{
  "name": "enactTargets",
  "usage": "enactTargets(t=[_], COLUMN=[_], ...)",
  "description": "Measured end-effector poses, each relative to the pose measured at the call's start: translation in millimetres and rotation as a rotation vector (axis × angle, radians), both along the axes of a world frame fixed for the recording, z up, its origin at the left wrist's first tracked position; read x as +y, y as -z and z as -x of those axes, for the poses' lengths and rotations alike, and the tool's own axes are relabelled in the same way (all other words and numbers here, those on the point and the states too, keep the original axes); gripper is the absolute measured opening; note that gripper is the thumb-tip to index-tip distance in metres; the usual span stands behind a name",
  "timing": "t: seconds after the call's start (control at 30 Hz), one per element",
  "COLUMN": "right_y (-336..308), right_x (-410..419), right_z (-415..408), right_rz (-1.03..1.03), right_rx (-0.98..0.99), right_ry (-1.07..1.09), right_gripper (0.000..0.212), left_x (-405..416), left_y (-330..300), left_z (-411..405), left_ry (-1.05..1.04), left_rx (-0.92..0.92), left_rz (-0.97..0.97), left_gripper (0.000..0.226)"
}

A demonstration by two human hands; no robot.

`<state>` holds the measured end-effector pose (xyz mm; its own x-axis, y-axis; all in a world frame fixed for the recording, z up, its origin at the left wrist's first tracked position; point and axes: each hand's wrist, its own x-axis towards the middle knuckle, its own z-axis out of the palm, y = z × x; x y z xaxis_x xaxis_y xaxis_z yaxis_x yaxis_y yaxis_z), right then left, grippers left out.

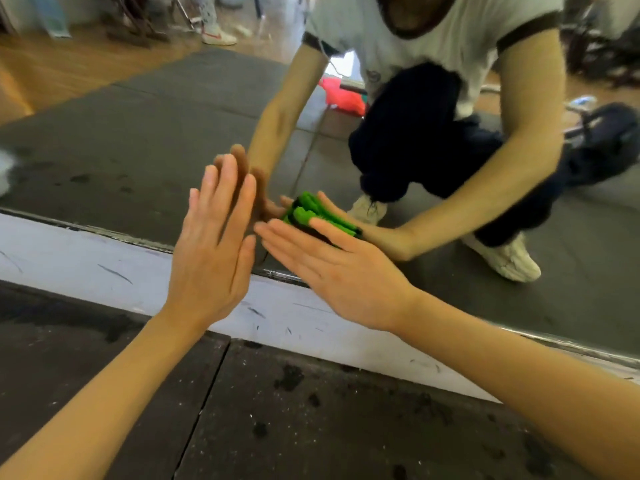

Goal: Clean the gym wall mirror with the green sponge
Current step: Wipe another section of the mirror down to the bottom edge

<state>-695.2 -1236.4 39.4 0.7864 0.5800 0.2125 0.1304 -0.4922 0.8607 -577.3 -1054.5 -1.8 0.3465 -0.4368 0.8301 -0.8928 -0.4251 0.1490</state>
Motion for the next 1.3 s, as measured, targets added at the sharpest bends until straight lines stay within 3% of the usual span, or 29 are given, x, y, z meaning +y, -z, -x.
enactTargets(t=[0.13,0.2,0.37,0.4,0.47,0.53,0.6,0.7,0.87,0.97,1.07,1.17,1.3], right_y=[22,12,-59,-58,-31,16,45,19,-54,-20,53,59,-2], right_x=[-59,-72,-57,-54,-55,-63,-71,-80,-87,-82,-86,-92,-104], right_z=[66,83,50,46,50,63,75,80,73,73,95,105,102], right_rz=[0.104,0.075,-0.45,-0.453,-0.258,0.024,0.128,0.003,-0.445,-0.373,-0.17,-0.179,-0.371], right_rx=[0.12,0.064,-0.384,-0.431,-0.393,-0.203,-0.032,-0.009,-0.421,-0.384,-0.159,-0.059,-0.341], right_ry=[0.128,0.163,0.049,0.062,0.111,0.126,0.151,0.132,0.008,0.072,0.145,0.149,0.072], right_gripper=[0.056,0.055,0.058,0.062,0.07,0.068,0.059,0.055,0.058,0.065,0.066,0.062,0.065], left_x=[-12,-29,-56,-60,-67,-70,-70,-68,-69,-68,-65,-63,-78], left_y=[-10,-18,-33,-33,-33,-31,-29,-29,-29,-30,-36,-41,-51], left_z=[9,17,21,19,16,13,11,10,13,19,25,36,58], left_ry=[0.034,0.089,0.146,0.136,0.105,0.069,0.059,0.046,0.065,0.083,0.094,0.134,0.263], left_rx=[-0.009,-0.076,-0.137,-0.141,-0.164,-0.208,-0.238,-0.259,-0.219,-0.117,-0.06,-0.121,-0.293], left_rz=[-0.006,-0.019,0.031,0.05,0.06,0.047,0.037,0.027,0.058,0.055,0.05,-0.029,-0.113], left_gripper=[0.055,0.053,0.053,0.053,0.057,0.064,0.067,0.066,0.065,0.056,0.056,0.057,0.061])
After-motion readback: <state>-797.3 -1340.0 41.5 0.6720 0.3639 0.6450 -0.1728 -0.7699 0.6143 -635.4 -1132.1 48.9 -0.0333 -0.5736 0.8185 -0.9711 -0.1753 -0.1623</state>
